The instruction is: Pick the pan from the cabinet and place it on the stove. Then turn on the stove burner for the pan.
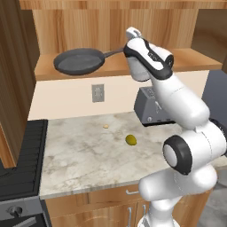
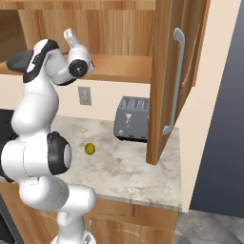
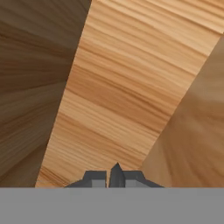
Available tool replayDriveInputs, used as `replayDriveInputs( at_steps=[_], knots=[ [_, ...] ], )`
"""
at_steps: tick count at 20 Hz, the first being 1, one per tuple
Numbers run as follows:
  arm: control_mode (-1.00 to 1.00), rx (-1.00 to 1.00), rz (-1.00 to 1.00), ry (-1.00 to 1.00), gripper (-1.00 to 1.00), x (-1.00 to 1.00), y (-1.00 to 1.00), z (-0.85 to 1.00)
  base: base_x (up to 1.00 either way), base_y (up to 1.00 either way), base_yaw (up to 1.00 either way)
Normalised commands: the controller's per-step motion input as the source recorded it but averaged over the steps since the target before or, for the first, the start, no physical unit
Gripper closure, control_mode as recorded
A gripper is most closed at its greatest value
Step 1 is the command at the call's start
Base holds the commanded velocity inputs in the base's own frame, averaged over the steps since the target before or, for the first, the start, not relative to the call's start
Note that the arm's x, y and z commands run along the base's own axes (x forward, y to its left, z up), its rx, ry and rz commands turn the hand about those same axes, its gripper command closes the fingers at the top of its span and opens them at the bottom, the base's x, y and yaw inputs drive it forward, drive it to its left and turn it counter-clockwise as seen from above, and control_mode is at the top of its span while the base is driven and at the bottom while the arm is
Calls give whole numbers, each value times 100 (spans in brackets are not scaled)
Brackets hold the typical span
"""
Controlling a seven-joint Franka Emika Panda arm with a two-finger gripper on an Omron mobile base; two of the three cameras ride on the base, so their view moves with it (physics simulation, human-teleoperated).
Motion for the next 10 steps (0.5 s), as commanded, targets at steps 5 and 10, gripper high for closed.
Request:
replayDriveInputs(
  at_steps=[5, 10],
  knots=[
    [-100, 0, 7, 0, 100, -63, 18, 0, 0, 0, 0],
    [-100, 0, 8, 0, 100, -60, 21, 0, 0, 0, 0]
  ],
)
